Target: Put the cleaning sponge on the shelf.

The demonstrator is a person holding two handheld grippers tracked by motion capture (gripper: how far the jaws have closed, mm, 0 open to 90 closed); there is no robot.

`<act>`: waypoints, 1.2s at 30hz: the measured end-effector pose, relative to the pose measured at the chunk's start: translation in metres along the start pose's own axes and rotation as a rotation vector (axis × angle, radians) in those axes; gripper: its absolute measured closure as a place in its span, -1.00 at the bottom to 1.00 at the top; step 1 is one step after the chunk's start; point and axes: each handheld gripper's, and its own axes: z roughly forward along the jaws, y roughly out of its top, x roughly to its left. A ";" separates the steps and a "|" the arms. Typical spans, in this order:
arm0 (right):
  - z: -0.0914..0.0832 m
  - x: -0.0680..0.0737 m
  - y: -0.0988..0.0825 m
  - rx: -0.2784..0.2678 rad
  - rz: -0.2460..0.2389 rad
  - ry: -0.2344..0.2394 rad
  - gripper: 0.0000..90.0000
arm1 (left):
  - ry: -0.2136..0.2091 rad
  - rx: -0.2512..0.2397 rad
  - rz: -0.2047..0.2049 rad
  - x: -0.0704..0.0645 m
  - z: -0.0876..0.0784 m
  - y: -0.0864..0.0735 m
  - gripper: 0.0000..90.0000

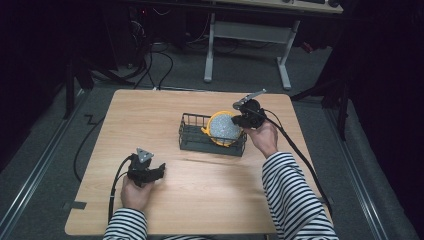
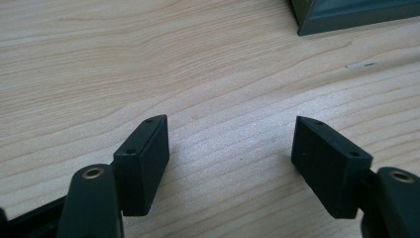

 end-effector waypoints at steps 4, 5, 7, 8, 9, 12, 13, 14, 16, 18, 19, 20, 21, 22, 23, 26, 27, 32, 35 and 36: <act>-0.002 -0.001 0.000 -0.005 0.010 0.001 0.62 | 0.000 0.000 0.000 0.000 0.000 0.000 -0.31; -0.002 0.000 0.000 -0.007 0.012 -0.011 0.46 | 0.000 0.000 0.000 0.000 0.000 0.000 -0.31; -0.003 0.000 -0.001 -0.009 0.010 -0.022 0.35 | 0.000 0.000 0.000 0.000 0.000 0.000 -0.31; -0.003 0.000 -0.001 -0.009 0.010 -0.022 0.35 | 0.000 0.000 0.000 0.000 0.000 0.000 -0.31; -0.004 -0.001 -0.001 -0.013 0.013 -0.034 0.27 | 0.000 0.000 0.000 0.000 0.000 0.000 -0.31; -0.009 -0.003 -0.003 -0.028 0.024 -0.040 0.22 | 0.000 0.000 0.000 0.000 0.000 0.000 -0.31; -0.011 -0.004 -0.004 -0.034 0.024 -0.040 0.21 | 0.000 0.000 0.000 0.000 0.000 0.000 -0.31; -0.011 -0.004 -0.004 -0.034 0.024 -0.040 0.21 | 0.000 0.000 0.000 0.000 0.000 0.000 -0.31; -0.018 -0.007 -0.006 -0.049 0.034 -0.043 0.22 | 0.000 0.000 0.000 0.000 0.000 0.000 -0.31; -0.023 -0.011 -0.008 -0.060 0.041 -0.048 0.23 | 0.000 0.000 0.000 0.000 0.000 0.000 -0.31; -0.027 -0.013 -0.010 -0.067 0.046 -0.047 0.23 | 0.000 0.000 0.000 0.000 0.000 0.000 -0.31; -0.030 -0.014 -0.012 -0.072 0.050 -0.049 0.23 | 0.000 0.000 0.000 0.000 0.000 0.000 -0.31; -0.032 -0.015 -0.013 -0.076 0.053 -0.051 0.23 | 0.000 0.000 0.000 0.000 0.000 0.000 -0.31; -0.037 -0.017 -0.015 -0.085 0.056 -0.053 0.24 | 0.000 0.000 0.000 0.000 0.000 0.000 -0.31; -0.039 -0.019 -0.017 -0.091 0.058 -0.054 0.24 | 0.000 0.000 0.000 0.000 0.000 0.000 -0.31; -0.047 -0.022 -0.022 -0.107 0.071 -0.057 0.24 | 0.000 0.000 0.000 0.000 0.000 0.000 -0.31; -0.051 -0.024 -0.026 -0.114 0.076 -0.061 0.24 | 0.000 0.000 0.000 0.000 0.000 0.000 -0.31; -0.069 -0.032 -0.045 -0.140 0.106 -0.077 0.25 | 0.000 0.000 0.000 0.000 0.000 0.000 -0.31; -0.080 -0.037 -0.065 -0.160 0.130 -0.088 0.25 | 0.000 -0.001 0.000 0.000 0.000 0.000 -0.31; -0.082 -0.038 -0.070 -0.164 0.136 -0.091 0.25 | 0.000 0.000 0.000 0.000 0.000 0.000 -0.31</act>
